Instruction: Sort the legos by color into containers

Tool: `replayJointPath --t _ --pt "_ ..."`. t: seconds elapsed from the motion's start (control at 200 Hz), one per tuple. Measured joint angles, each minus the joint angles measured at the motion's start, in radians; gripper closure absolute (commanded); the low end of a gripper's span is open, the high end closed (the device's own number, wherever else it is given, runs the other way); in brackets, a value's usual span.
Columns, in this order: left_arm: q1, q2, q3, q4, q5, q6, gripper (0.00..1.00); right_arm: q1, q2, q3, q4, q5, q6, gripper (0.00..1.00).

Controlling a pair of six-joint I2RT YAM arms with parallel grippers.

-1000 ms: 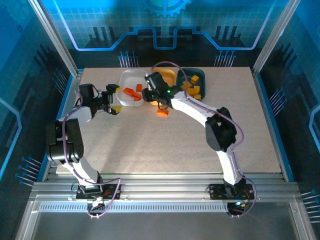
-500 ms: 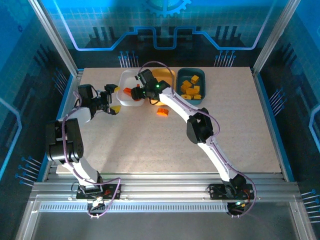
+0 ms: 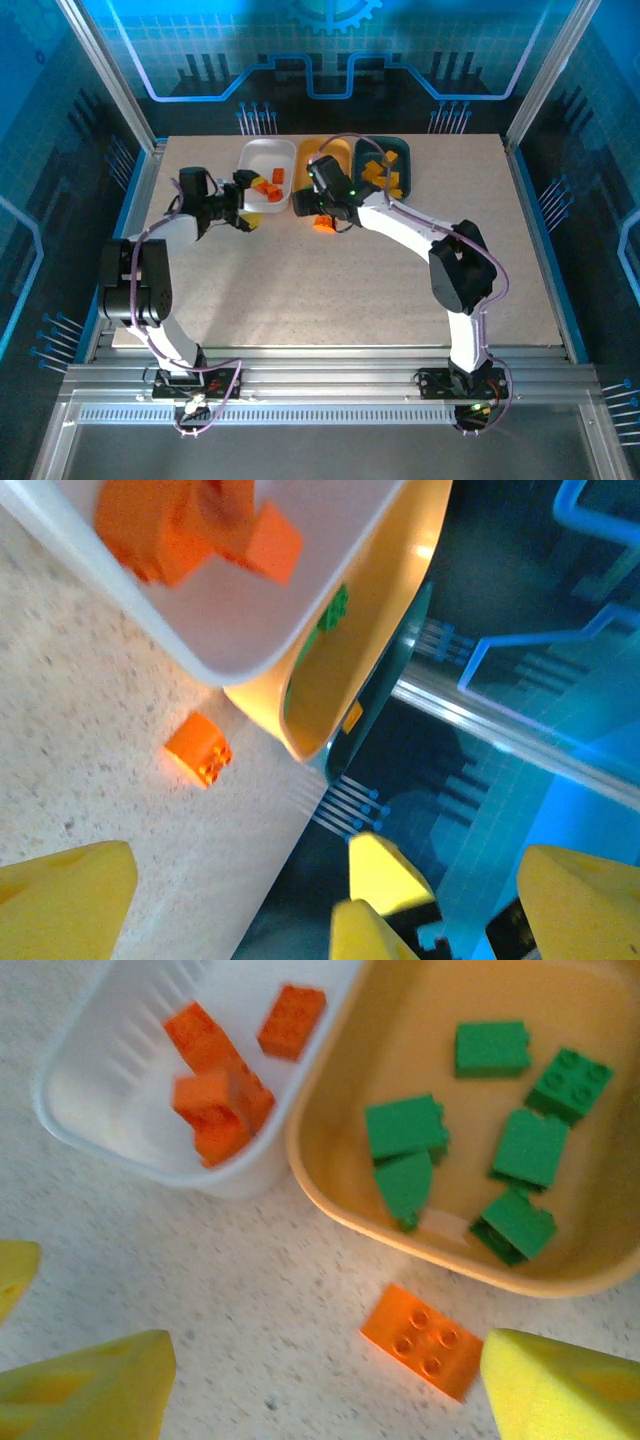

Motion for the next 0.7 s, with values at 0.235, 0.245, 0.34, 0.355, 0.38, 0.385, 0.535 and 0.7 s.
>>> replayJointPath --t 0.235,0.245,0.34,0.355,0.38,0.385,0.535,0.7 --pt "-0.064 0.0 0.0 -0.008 0.01 0.007 0.01 -0.05 0.108 -0.042 -0.029 -0.039 -0.053 0.17" --pt "-0.064 0.0 0.0 -0.008 0.01 0.007 0.01 -0.05 0.112 -0.04 -0.031 -0.04 -0.055 0.17" --pt "-0.064 0.0 0.0 -0.01 0.01 0.008 0.01 -0.055 0.172 -0.018 -0.047 -0.05 -0.075 0.17" --pt "-0.064 0.0 0.0 -0.01 0.01 0.008 0.01 -0.055 0.18 -0.015 -0.049 -0.049 -0.078 0.17" --pt "-0.064 0.0 0.0 -0.011 0.01 0.008 0.01 -0.055 0.19 -0.008 -0.053 -0.052 -0.081 0.17" --pt "-0.064 0.0 0.0 -0.011 0.01 0.008 0.01 -0.055 0.193 -0.006 -0.054 -0.053 -0.082 0.17" --pt "-0.064 0.0 0.0 -0.012 0.01 0.022 0.01 -0.054 0.233 0.03 -0.061 -0.063 -0.095 0.2" --pt "-0.064 0.0 0.0 -0.014 0.01 0.024 0.01 -0.035 0.23 0.026 -0.058 -0.084 -0.097 0.2"
